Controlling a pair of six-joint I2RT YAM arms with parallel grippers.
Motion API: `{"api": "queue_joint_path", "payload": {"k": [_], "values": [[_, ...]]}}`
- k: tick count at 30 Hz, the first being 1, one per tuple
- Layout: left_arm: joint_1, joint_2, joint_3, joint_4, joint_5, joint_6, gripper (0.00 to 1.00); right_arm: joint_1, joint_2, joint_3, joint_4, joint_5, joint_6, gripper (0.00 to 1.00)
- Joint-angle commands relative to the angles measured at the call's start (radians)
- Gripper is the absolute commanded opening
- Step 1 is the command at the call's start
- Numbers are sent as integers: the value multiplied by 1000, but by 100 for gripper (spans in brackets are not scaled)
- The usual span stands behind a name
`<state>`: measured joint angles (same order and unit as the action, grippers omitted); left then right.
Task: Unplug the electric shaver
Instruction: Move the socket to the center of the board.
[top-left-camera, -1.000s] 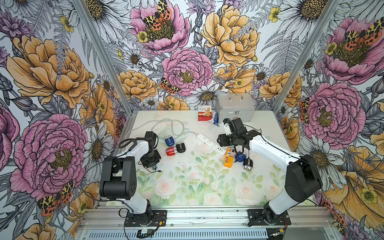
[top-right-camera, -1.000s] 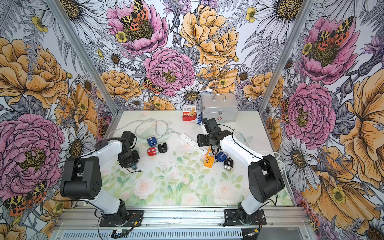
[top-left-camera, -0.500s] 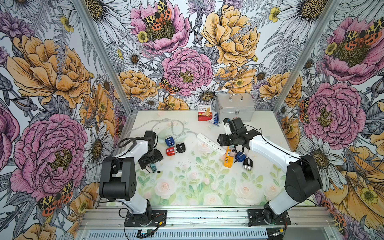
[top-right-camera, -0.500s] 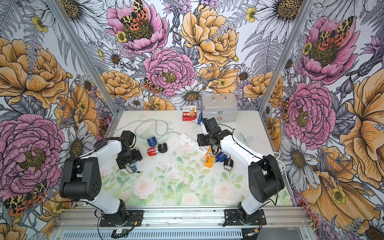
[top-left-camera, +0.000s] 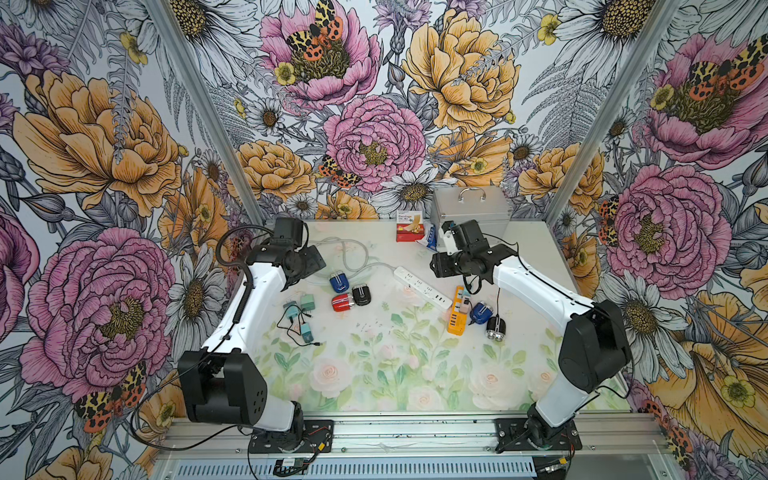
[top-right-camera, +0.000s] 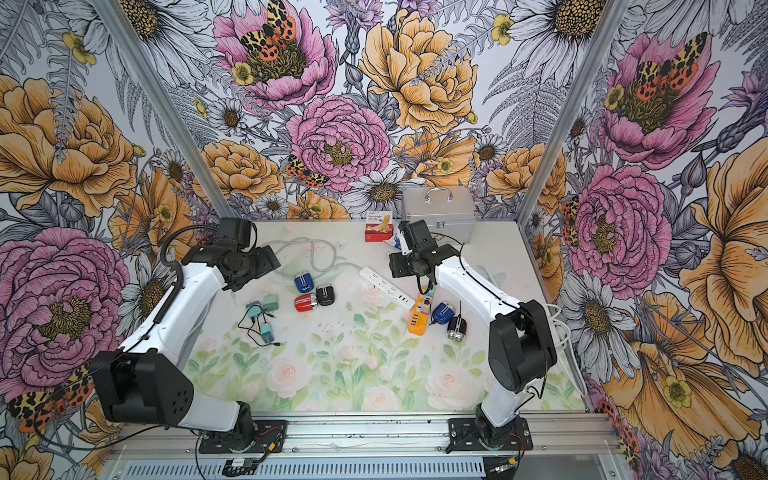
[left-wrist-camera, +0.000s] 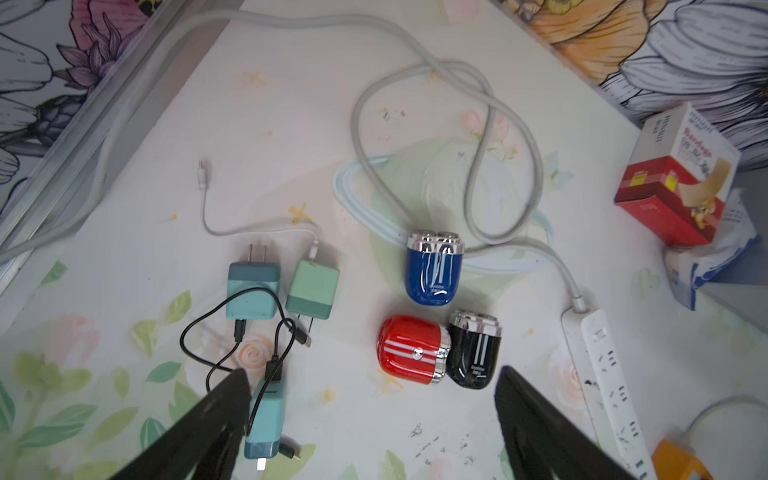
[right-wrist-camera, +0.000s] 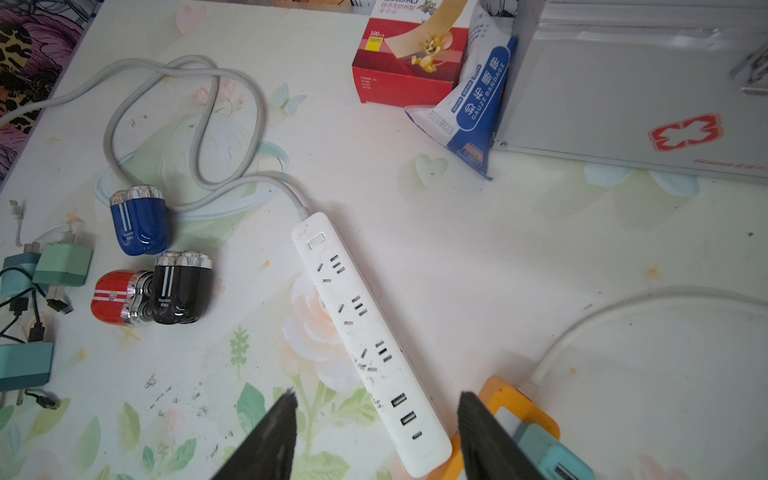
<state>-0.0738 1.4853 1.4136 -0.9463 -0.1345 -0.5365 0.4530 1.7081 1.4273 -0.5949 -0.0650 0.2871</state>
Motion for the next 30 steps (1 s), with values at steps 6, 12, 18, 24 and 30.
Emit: {"api": "queue_joint_path", "payload": {"k": [6,12,18,24,30], "values": [[-66,269,330,3,66,50,92,3,99,151,-108,7,-37,63],[-126,495,573,3,158,63,91,-3,116,174,-133,5,-42,63],[-196,671,754,-3,258,43,90,-10,73,123,-183,58,-43,63],[-279,756,805,-17,276,-55,88,-17,0,32,-229,102,-45,64],[-360,792,810,-17,271,-215,87,-38,-72,-27,-249,112,-86,64]]}}
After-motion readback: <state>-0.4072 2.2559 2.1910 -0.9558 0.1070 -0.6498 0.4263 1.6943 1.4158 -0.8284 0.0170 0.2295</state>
